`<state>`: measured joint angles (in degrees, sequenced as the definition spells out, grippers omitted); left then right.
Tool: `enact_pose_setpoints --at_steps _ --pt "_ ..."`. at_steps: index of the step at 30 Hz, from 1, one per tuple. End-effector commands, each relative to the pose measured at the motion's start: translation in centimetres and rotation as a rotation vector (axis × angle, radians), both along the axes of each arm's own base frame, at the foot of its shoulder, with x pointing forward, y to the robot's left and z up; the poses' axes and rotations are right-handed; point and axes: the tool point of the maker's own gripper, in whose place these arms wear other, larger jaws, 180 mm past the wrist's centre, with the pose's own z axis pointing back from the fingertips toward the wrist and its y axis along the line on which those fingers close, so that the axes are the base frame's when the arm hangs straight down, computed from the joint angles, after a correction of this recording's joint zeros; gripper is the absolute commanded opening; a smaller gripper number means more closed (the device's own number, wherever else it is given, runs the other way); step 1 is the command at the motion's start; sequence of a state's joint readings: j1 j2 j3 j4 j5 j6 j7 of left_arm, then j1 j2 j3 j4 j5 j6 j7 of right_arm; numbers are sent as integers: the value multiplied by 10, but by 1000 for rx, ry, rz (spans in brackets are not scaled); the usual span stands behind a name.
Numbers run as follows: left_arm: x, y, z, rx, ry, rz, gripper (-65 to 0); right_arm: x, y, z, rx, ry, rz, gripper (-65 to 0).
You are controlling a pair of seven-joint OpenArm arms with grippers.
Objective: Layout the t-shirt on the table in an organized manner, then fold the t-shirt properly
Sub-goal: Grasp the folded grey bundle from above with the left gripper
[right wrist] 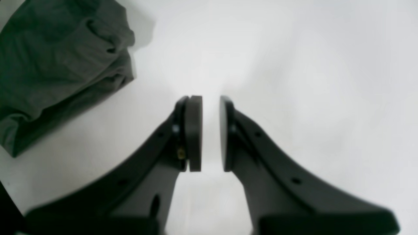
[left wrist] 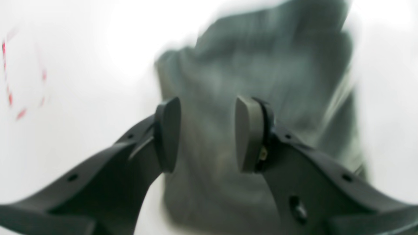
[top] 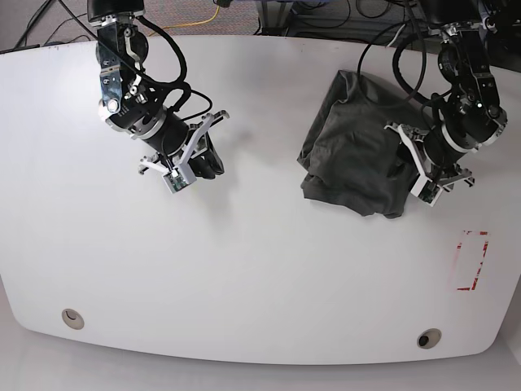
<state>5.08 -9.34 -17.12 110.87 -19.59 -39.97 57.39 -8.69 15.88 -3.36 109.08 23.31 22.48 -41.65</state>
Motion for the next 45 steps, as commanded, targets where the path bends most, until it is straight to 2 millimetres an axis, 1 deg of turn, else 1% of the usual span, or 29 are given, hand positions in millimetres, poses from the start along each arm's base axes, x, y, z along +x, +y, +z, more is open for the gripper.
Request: enact_pose_setpoints --at_steps 1,4,6,7,10,14,17,19,21,28,30,32,34,36,38,40,45 --pt "16 -27 17 -58 -86 -13 -407 7 -1 14 15 -50 0 -563" --pt "22 -58 20 -64 -124 -68 -407 7 0 14 15 -51 2 -563" --pt "24 -83 22 -66 -155 -123 -407 8 0 15 16 -53 2 -563" --pt "22 -100 23 -75 -171 -160 -407 8 1 15 19 -54 1 -563" --pt "17 -134 24 -86 -209 -229 -407 9 2 15 22 -54 0 -563" --pt "16 -154 27 -101 -263 -203 -407 9 2 15 22 -54 0 -563" --pt "15 -162 28 -102 -296 -179 -407 9 1 16 22 -55 -1 -563" --pt "14 -164 23 -90 -297 -171 -407 9 1 16 22 -55 -1 -563" --pt "12 -165 14 -65 -290 -170 -407 9 1 16 22 -55 -1 -563" --pt "5 -162 -46 67 -212 -240 -407 8 1 15 22 -53 -1 -563" --pt "4 -160 -57 82 -204 -245 -407 8 1 15 22 -53 -1 -563" --pt "6 -152 -66 104 -202 -227 -407 8 1 15 22 -53 -1 -563" --pt "9 -135 -76 152 -205 -191 -407 8 1 15 22 -53 -1 -563" --pt "8 -120 -87 190 -194 -175 -407 8 1 15 22 -52 -1 -563" --pt "8 -107 -94 211 -191 -168 -407 8 1 15 22 -52 -1 -563" --pt "11 -86 -98 232 -185 -142 -407 8 1 15 22 -52 -1 -563" --pt "16 -28 -98 266 -167 -28 -407 7 1 14 22 -50 -1 -563"
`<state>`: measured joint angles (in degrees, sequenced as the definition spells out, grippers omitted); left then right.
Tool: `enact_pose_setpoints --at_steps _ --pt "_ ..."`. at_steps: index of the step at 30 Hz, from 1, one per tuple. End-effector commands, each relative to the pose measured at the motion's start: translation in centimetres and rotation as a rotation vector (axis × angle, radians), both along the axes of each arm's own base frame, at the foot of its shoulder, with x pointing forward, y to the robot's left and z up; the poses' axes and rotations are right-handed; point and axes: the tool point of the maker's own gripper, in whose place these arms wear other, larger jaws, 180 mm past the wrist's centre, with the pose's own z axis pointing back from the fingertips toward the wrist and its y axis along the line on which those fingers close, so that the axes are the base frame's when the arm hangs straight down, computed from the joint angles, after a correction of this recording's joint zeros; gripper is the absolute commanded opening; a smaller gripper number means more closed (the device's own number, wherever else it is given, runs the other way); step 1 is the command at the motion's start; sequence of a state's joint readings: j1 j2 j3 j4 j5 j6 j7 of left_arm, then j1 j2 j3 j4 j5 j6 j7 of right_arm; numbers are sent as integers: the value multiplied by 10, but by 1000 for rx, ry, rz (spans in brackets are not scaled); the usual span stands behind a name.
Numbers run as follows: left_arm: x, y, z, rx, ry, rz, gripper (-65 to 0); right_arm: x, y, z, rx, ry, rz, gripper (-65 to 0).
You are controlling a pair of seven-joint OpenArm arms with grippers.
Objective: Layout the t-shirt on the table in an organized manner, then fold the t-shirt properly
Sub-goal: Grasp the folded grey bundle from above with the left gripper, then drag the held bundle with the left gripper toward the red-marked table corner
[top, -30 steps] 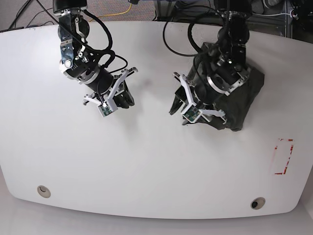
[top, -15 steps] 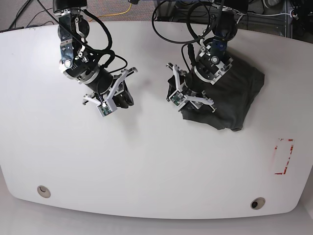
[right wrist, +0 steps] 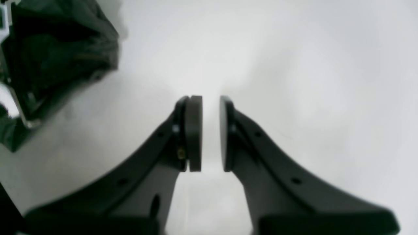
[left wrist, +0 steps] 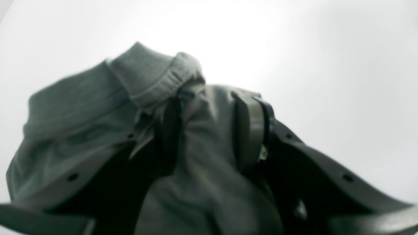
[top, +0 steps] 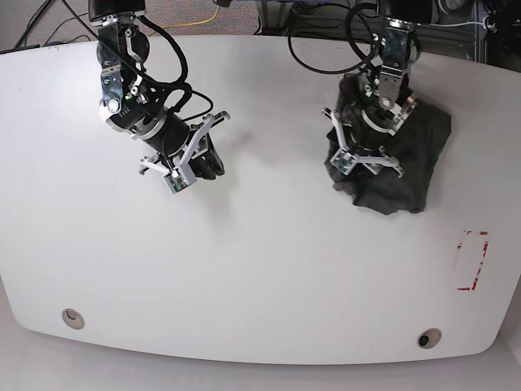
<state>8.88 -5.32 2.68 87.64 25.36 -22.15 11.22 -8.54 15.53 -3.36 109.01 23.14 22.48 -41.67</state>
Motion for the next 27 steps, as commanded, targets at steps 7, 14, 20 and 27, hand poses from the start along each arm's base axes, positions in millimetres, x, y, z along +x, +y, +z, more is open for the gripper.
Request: enact_pose_setpoints --at_steps 7,14,20,27 --pt "3 116 8 100 2 187 -407 6 1 13 20 -46 2 -563" --pt "-4 174 11 84 24 272 -407 5 2 13 25 -45 5 -563" --pt "3 188 35 19 -51 318 -407 5 3 13 26 -43 6 -563" --pt "-1 170 58 -63 -93 365 -407 6 2 13 23 -45 5 -563"
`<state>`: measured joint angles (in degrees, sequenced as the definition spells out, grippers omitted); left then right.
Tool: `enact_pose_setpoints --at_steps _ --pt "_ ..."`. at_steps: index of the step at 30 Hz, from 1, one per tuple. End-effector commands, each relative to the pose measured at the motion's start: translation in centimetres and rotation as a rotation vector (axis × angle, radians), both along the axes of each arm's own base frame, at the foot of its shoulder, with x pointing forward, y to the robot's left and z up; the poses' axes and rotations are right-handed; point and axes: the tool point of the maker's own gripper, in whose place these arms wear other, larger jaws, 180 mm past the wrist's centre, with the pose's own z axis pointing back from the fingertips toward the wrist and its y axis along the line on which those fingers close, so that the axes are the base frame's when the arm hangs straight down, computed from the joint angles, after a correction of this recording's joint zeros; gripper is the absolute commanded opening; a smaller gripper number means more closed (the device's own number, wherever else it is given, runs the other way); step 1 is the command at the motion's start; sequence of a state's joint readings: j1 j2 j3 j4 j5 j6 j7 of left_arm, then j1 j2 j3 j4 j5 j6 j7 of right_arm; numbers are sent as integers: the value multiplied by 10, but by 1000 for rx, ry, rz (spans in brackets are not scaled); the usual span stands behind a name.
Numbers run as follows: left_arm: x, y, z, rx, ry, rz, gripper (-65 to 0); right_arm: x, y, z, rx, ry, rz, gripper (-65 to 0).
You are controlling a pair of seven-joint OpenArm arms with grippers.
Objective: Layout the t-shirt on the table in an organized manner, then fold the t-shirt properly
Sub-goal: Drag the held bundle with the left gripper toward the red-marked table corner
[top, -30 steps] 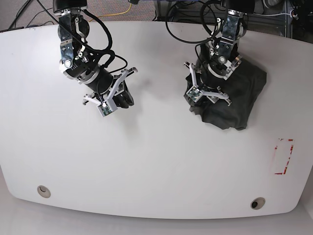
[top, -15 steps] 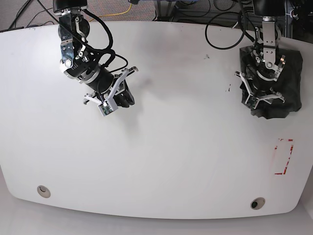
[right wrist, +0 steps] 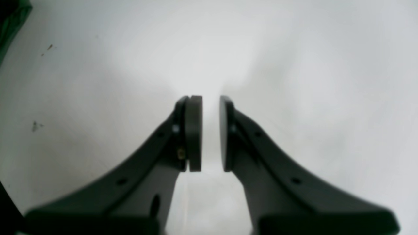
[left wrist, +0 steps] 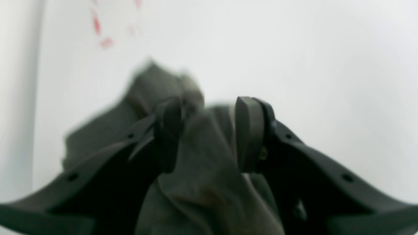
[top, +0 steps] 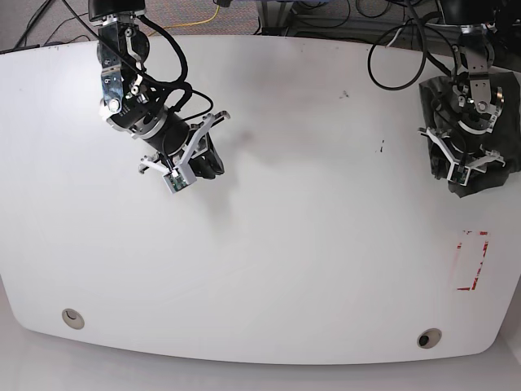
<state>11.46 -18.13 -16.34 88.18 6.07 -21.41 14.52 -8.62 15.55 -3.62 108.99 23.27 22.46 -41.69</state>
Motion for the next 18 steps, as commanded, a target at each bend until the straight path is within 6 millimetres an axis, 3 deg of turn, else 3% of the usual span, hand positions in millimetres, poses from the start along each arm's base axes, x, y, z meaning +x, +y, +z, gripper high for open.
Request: enact_pose_setpoints --at_steps 1,7,18 --pt "2 -10 19 -32 -51 9 -407 8 1 14 21 -50 1 -563" --pt "-22 -29 15 -150 -8 40 -407 8 1 15 21 -52 1 -563" --pt "-80 -33 -12 -289 159 104 -407 7 1 14 22 -49 1 -563"
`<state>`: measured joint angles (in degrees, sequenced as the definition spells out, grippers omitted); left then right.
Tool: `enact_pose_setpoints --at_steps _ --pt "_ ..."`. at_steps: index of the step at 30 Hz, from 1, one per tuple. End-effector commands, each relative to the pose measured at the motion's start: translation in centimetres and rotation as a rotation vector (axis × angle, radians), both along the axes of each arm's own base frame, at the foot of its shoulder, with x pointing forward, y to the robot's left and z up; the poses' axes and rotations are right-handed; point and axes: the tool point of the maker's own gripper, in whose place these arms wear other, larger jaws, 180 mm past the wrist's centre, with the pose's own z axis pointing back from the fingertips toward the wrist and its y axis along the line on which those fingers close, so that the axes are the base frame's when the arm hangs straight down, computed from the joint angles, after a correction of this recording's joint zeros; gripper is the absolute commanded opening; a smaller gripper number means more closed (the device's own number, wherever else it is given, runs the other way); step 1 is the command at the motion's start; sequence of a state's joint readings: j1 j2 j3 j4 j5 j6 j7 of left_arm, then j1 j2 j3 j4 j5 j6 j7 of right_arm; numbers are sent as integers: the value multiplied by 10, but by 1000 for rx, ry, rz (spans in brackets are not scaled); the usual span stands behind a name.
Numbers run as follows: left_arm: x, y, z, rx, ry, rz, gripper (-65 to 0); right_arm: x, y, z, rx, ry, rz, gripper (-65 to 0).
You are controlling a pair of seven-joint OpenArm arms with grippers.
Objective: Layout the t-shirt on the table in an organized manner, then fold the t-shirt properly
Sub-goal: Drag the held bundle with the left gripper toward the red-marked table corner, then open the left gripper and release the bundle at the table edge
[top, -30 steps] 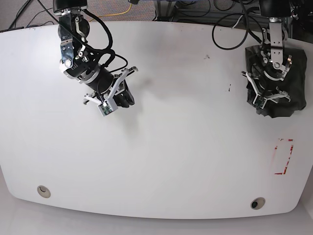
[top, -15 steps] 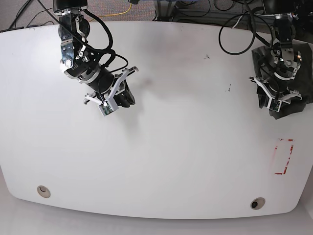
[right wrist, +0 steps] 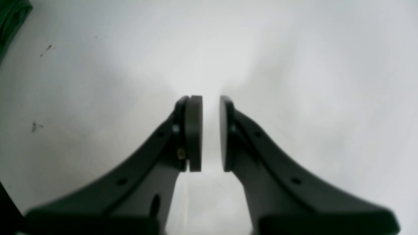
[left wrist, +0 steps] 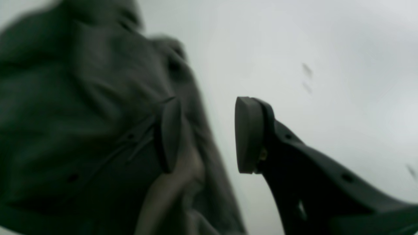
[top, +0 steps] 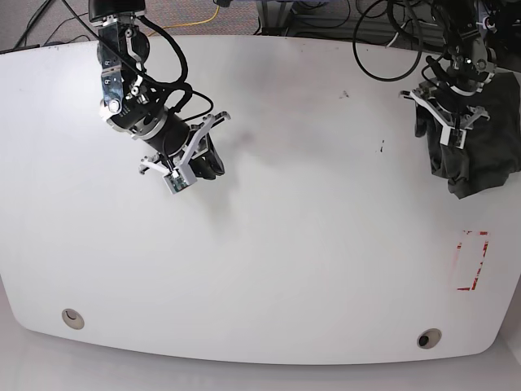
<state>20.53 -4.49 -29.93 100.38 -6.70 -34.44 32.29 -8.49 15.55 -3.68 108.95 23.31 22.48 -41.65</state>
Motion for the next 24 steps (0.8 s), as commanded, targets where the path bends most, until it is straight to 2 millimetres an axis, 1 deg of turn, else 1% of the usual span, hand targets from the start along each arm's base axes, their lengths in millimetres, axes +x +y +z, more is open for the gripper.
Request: enact_pose_setpoints --at_steps 1,3,6,8,10,11,14,16,20,23,24 --pt "-3 10 6 3 -6 28 -407 6 1 13 23 -45 0 -563" --pt "-11 16 -1 3 29 39 -407 6 0 13 21 -45 0 -563" --pt "-25 17 -17 -9 100 16 -407 5 0 12 21 -43 0 -563" --pt "-30 19 -24 -9 129 -5 -407 5 0 12 21 -42 0 -563" --pt "-35 32 -28 5 153 6 -407 5 0 12 21 -42 0 -563" --pt "-37 44 -27 19 160 21 -407 5 0 12 21 -42 0 -563" --pt "-45 68 -28 39 177 66 -407 5 0 12 21 -42 0 -563" --pt "-48 78 -29 45 190 84 -407 5 0 12 20 -42 1 -563" --pt "-54 107 -27 82 212 109 -407 5 -1 12 18 -42 2 -563" --pt "-49 127 -19 110 204 127 -407 5 0 12 18 -43 3 -563" --pt "-48 129 -17 115 201 129 -407 5 0 12 18 -43 3 -563"
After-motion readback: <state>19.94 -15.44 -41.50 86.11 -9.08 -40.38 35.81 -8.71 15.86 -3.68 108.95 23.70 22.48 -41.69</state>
